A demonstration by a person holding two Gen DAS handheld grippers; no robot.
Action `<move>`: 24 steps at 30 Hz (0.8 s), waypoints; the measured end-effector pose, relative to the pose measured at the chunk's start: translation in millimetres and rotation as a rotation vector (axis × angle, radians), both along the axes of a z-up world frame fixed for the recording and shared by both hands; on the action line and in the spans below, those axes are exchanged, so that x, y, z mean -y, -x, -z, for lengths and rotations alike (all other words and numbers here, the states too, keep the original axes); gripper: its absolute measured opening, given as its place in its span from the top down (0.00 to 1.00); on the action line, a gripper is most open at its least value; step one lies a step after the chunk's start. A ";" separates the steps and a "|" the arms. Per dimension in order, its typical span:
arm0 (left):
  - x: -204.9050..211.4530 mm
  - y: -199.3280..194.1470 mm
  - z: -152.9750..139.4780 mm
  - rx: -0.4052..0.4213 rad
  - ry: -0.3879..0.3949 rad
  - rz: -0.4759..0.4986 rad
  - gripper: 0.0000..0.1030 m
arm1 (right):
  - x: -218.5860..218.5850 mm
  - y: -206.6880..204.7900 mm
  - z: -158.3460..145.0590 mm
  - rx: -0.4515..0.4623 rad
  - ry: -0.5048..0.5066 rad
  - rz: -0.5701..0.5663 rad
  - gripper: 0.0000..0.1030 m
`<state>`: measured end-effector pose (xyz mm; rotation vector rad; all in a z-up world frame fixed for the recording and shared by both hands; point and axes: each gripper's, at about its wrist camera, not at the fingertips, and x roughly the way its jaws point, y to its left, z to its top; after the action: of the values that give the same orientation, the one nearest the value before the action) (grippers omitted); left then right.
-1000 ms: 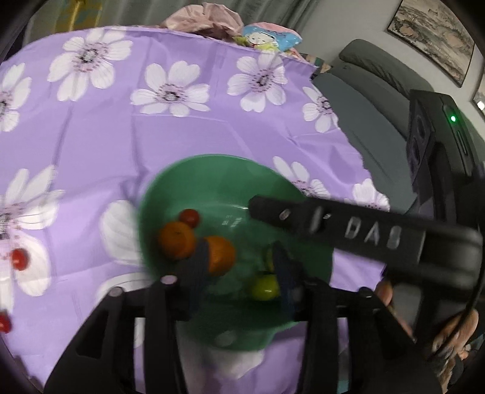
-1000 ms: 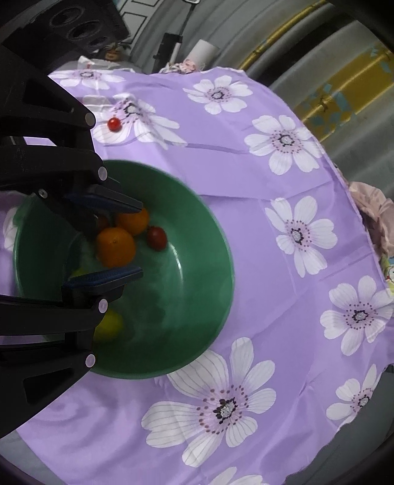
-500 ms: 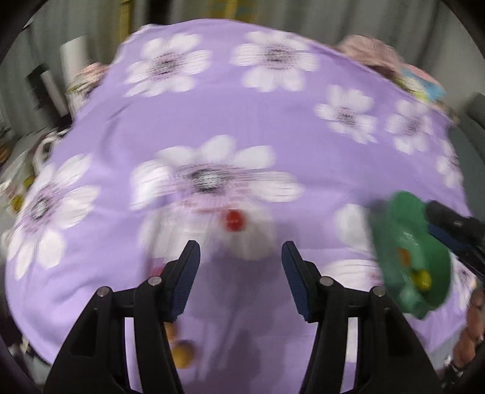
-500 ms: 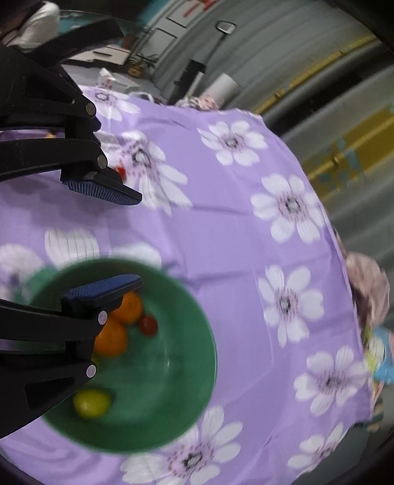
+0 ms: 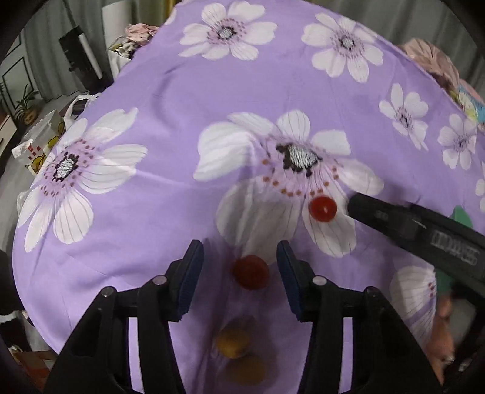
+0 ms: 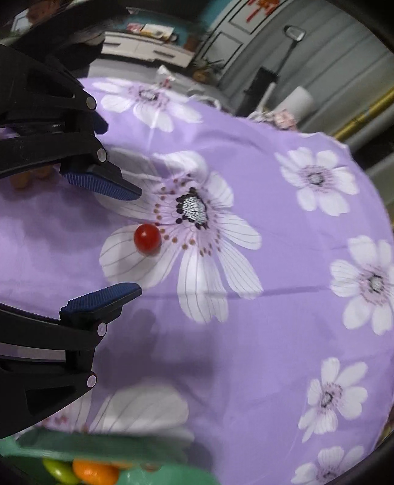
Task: Organize fruits
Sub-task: 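Move the right tool to the red cherry tomato and close on it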
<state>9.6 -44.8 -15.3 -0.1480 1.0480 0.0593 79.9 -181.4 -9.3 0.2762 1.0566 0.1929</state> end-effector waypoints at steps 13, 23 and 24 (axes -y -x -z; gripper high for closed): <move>6.2 -3.7 16.1 -0.024 -0.086 0.001 0.58 | -17.2 -27.9 31.9 -0.084 0.063 0.004 0.63; 7.5 -0.3 15.5 0.029 -0.155 -0.021 0.78 | -11.6 -20.7 31.9 -0.068 0.082 0.020 0.70; 6.3 0.3 14.2 0.038 -0.171 -0.031 0.82 | -7.7 -16.8 28.6 -0.061 0.078 0.025 0.70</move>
<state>9.3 -51.2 -29.5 -0.0102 0.9981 0.1732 96.7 -173.7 -37.9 0.2265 1.1183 0.1210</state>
